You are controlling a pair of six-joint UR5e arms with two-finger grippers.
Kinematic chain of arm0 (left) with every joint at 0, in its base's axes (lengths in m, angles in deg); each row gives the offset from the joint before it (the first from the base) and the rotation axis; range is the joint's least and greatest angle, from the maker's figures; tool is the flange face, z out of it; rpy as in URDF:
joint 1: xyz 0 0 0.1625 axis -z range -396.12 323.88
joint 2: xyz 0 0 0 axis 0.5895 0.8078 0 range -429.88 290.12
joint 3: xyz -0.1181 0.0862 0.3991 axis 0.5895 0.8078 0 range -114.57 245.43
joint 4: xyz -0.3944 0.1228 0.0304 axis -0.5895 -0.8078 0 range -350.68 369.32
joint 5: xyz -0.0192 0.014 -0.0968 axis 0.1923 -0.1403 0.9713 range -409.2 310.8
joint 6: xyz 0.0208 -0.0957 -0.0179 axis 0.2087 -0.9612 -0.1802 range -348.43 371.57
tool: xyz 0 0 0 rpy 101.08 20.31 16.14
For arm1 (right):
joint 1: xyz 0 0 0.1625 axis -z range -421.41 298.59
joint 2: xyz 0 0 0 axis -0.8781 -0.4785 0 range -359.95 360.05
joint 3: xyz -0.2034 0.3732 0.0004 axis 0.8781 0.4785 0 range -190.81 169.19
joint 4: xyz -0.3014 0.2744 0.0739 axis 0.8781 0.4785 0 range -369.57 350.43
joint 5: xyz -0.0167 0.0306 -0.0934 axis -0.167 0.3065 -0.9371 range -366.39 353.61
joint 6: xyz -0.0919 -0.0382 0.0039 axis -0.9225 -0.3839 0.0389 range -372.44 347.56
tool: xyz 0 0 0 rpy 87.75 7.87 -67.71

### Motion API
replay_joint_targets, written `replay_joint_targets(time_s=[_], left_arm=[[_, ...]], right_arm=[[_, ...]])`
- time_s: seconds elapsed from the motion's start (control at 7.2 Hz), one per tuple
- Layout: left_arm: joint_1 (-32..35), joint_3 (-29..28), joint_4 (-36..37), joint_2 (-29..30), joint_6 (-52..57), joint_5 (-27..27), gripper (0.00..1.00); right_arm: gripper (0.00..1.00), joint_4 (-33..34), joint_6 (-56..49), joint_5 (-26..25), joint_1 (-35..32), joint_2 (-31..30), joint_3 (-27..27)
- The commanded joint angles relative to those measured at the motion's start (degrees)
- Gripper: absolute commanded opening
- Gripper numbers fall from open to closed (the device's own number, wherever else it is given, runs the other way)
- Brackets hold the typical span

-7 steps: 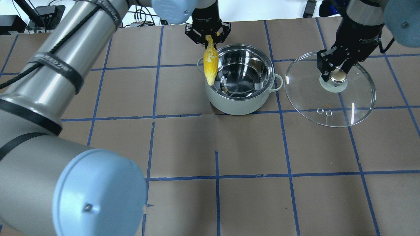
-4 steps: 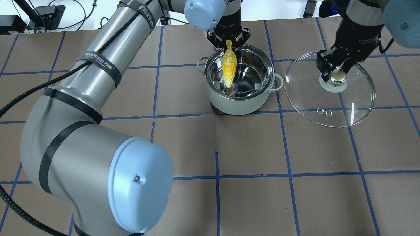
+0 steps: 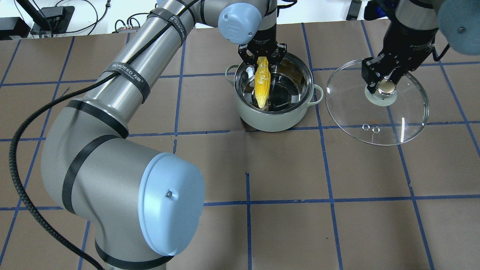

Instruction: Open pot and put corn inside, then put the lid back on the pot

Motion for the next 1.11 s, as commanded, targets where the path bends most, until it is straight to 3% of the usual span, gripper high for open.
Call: replay_joint_targets(time_s=[0.0,0.42,0.56,0.83,0.97], left_arm=[[-0.2,0.0,-0.2,0.2,0.0,-0.3,1.0],[-1.3,0.3,-2.5,-3.1,0.2,-0.8,1.0],[-2.6,0.3,-4.5,-4.8,3.8,-4.7,1.0],[-7.4,1.2,-9.5,-10.3,8.7,-5.4,1.0],[-9.8,4.2,-9.8,-14.1,11.2,-5.3,1.0]], right_arm=[[0.35,-0.1,0.1,-0.1,0.0,-0.1,0.0],[0.37,0.0,2.5,0.2,-0.6,-0.2,0.9],[0.37,-0.2,5.7,0.6,-1.1,0.7,1.1],[0.36,0.7,10.8,0.1,-7.6,5.0,5.1],[0.36,0.5,14.5,0.0,-12.2,9.1,9.5]])
